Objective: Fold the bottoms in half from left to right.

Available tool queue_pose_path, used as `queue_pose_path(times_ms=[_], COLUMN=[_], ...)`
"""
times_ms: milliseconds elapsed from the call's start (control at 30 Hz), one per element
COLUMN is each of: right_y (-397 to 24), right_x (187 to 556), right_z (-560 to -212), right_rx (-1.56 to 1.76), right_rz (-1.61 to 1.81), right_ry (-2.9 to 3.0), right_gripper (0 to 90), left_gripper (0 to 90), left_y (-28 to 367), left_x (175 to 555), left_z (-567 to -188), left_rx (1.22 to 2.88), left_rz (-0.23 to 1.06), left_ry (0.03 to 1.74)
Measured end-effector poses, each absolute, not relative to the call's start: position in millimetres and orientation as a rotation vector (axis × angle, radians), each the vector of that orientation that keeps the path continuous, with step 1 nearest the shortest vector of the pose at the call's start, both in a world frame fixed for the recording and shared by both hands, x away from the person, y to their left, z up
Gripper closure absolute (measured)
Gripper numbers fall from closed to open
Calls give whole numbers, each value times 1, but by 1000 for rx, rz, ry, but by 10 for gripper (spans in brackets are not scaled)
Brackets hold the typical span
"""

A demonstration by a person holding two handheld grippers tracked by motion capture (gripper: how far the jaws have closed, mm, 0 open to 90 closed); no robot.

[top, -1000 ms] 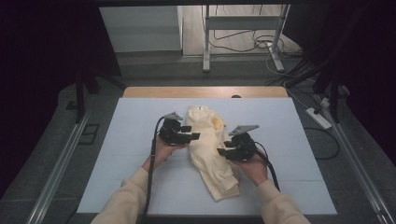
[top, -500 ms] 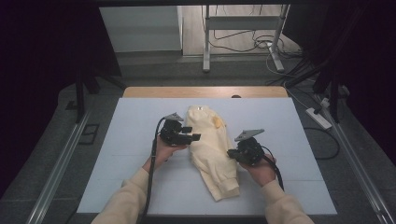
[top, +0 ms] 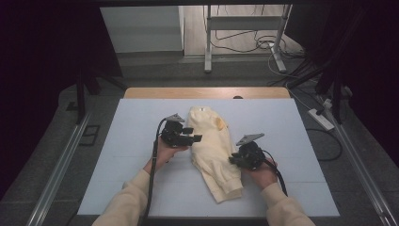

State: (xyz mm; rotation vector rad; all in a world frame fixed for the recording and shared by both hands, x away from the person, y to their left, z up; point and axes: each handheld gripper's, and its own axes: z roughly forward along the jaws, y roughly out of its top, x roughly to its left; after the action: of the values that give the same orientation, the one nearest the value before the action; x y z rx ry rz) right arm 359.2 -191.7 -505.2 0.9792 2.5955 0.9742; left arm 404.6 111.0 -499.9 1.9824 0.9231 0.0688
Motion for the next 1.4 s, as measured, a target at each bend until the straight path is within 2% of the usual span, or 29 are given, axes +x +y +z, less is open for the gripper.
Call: queue_pose_path(times_ms=[100, 400, 833, 1133, 1400], right_y=[-193, -175, -141, -130, -135], right_x=[355, 331, 302, 297, 305], right_z=[-493, -469, -466, -478, -488], right_rx=[955, 807, 623, 582, 620], right_rz=[1040, 1195, 1226, 1146, 1047], right_ry=[2547, 2599, 2730, 2795, 2793], right_gripper=[553, 487, 481, 475, 471], left_gripper=[378, 377, 367, 364, 352], left_y=[112, 113, 114, 115, 114], left_x=[405, 405, 404, 405, 404], left_z=[-500, -500, -499, -499, -499], left_rx=[1979, 1975, 1976, 1975, 1971], left_rz=[70, 76, 80, 75, 74], left_ry=[926, 926, 924, 929, 930])
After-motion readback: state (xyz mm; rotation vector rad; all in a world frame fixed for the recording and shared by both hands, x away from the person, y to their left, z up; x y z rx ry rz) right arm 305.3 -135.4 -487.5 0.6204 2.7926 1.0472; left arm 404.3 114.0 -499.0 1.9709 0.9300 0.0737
